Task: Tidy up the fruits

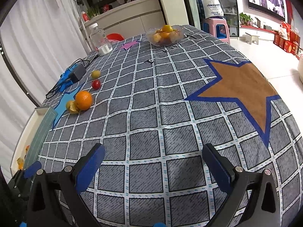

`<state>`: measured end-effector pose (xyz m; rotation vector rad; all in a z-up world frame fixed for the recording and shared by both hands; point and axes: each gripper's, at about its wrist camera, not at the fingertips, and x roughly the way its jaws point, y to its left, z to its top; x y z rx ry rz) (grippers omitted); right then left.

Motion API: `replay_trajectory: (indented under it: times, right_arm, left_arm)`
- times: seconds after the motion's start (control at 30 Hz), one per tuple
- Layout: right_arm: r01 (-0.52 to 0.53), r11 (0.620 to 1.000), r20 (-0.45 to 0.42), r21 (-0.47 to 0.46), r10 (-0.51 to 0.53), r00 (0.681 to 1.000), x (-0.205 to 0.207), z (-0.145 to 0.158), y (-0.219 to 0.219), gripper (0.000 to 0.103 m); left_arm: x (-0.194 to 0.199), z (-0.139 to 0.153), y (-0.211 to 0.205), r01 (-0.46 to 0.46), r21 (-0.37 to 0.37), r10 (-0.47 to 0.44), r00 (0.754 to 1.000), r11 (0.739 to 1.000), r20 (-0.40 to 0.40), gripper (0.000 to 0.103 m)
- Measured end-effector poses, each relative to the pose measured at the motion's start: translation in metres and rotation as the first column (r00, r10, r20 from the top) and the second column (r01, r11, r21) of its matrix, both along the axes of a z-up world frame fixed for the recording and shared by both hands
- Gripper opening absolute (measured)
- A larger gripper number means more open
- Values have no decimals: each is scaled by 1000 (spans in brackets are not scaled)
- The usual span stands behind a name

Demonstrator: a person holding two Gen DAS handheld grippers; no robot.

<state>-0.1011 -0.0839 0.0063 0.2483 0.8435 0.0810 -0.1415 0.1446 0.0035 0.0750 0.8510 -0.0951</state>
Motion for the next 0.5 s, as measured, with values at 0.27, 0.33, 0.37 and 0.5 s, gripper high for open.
replay_trajectory:
  times: [0.27,0.33,0.37,0.5]
  right_arm:
    - [0,1000,1,2,0,1000,0,0,0,103]
    - [0,1000,1,3,0,1000,0,0,0,103]
    - [-1,1000,2,4,1,1000,0,1,0,103]
    - [0,1000,2,3,0,1000,-1,0,0,103]
  left_arm:
    - [5,-1,4,-10,-17,10,999,1000,-30,98]
    - [5,-1,4,-10,-16,10,1000,1000,-30,98]
    - [5,-1,4,-10,-16,10,1000,1000,-29,98]
    - [5,-1,5,-10,-17,10,1000,1000,-29,98]
